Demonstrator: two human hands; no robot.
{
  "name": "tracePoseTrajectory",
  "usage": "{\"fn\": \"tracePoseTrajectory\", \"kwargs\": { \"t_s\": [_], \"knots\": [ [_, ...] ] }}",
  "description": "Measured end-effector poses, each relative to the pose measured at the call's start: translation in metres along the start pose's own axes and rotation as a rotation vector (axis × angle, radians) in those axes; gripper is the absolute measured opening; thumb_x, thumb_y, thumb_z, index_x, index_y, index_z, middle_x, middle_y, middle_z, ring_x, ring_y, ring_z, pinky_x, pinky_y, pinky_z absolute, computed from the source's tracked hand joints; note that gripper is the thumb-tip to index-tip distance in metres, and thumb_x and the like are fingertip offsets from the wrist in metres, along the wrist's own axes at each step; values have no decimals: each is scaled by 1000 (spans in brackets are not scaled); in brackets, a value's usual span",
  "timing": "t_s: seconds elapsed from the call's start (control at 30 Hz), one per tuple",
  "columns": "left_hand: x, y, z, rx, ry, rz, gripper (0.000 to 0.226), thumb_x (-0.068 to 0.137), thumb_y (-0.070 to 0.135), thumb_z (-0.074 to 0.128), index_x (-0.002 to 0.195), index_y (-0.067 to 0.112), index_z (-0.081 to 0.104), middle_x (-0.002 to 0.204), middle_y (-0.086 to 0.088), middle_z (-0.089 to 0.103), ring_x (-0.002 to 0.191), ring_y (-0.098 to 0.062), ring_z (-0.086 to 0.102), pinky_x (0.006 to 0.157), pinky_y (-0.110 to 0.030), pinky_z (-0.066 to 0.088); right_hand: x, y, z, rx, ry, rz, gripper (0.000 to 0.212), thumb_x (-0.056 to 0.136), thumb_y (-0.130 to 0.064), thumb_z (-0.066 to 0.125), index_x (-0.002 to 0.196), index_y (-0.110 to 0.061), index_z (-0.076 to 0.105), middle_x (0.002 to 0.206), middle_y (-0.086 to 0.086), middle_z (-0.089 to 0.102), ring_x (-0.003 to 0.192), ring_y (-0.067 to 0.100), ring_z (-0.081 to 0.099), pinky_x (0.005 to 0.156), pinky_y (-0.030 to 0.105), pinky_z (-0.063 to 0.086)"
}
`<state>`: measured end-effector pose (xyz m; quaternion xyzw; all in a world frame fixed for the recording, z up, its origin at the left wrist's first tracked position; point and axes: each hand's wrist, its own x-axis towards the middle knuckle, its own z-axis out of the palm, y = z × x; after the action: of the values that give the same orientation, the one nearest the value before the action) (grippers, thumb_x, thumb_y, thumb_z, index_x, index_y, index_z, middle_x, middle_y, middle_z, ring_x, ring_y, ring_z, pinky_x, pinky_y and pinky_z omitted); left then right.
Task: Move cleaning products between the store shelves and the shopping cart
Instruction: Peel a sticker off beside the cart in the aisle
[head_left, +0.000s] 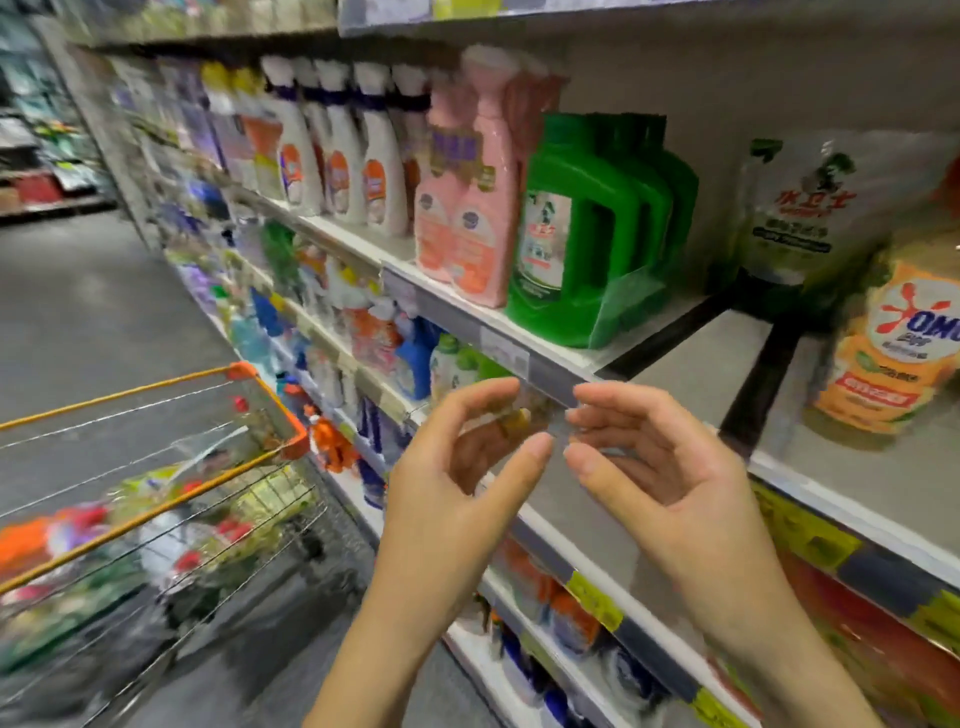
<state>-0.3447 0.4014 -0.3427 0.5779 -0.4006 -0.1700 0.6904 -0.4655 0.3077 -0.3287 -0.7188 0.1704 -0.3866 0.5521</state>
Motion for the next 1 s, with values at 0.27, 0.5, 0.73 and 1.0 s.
{"fn": "tracePoseTrajectory", "kwargs": {
  "t_s": [0.27,0.5,0.73,1.0],
  "knots": [
    [-9,-23,-170,75,296,-43,35,78,25,73,111,21,64,111,6,70,107,-12,66,92,-27,51,46,21,169,133,-227,17,34,74,-20,81,105,-23,67,98,0,71,92,12,67,78,15,51],
    [-6,-40,-312,115,479,-66,34,74,16,70,106,24,62,107,16,70,103,-5,67,86,-18,51,76,47,314,233,-383,22,33,74,-28,74,106,-26,66,101,-1,71,87,9,67,77,15,51],
    [8,-68,-396,190,557,-154,40,74,21,74,111,25,62,112,15,66,108,-6,64,94,-19,48,114,79,397,220,-464,70,43,72,-38,80,112,-28,67,106,4,70,95,19,67,83,21,53],
    [69,-138,-457,208,624,-275,45,75,21,74,116,30,58,115,21,63,108,1,61,97,-17,45,195,141,465,178,-519,152,37,70,-23,72,106,-30,67,103,0,71,92,15,67,82,20,52]
  ]
}}
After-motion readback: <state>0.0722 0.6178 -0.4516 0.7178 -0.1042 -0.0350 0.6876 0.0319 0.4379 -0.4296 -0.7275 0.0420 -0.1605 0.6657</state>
